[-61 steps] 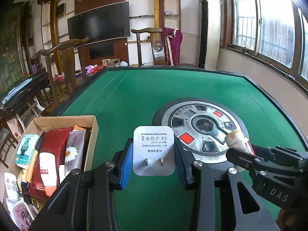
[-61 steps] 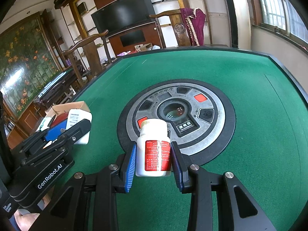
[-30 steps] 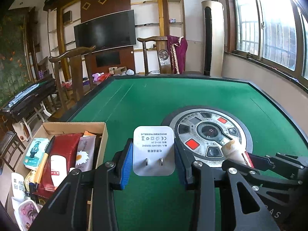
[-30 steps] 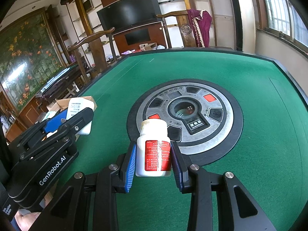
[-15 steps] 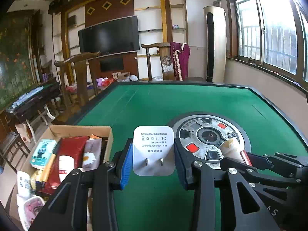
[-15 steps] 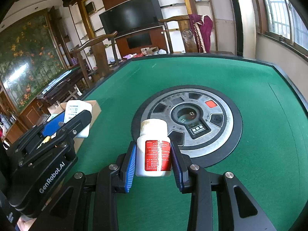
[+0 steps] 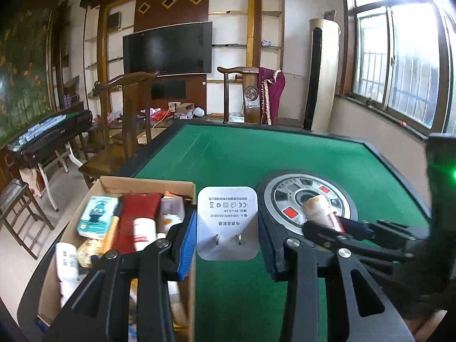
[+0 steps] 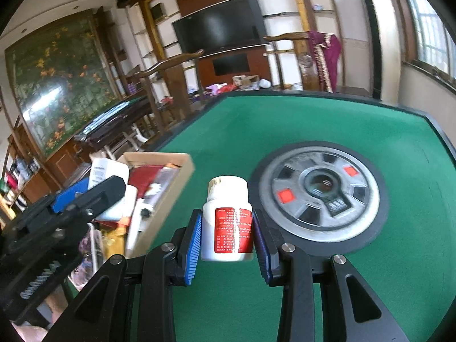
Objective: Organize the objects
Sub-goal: 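Carry the plug adapter and red-labelled bottle over the cardboard box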
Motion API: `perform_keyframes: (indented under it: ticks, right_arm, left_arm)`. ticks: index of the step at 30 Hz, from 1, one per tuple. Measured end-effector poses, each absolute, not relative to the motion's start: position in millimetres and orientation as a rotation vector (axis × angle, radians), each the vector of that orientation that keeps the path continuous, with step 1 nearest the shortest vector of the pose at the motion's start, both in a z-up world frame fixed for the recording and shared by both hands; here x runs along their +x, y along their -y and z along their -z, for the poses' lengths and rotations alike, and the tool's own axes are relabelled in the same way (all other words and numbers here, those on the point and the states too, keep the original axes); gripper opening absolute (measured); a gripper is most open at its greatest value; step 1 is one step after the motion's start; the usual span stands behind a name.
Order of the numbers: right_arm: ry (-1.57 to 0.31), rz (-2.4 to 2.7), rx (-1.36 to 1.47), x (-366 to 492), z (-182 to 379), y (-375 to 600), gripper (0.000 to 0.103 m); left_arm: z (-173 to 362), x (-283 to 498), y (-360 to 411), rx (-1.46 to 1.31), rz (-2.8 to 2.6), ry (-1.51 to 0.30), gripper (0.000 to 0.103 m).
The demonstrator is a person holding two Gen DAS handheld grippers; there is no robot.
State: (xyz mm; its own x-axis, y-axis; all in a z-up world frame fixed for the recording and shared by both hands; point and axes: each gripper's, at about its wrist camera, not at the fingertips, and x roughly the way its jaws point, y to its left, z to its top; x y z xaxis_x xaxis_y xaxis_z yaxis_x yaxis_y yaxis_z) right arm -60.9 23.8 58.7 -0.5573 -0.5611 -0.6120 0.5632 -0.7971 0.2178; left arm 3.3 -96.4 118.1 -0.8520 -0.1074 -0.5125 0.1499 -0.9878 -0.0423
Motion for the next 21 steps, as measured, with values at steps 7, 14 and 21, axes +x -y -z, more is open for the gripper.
perform_keyframes:
  ticks: [7,14,21]
  right_arm:
    - [-0.064,2.222,0.924,-65.6,-67.5,36.8,0.037]
    - [-0.104,2.144,1.002,-88.9,-56.4,97.5,0.037]
    - [-0.147,2.117,1.054,-103.3,-46.3,141.9,0.037]
  left_arm:
    - [-129.5,8.5,157.1,0.904,2.882,-0.227,0.039]
    - [-112.3,-14.0,223.8,1.087,2.803,-0.305,0.039]
    - [-90.8,-36.0,255.3,1.198,2.743,-0.395,0.039]
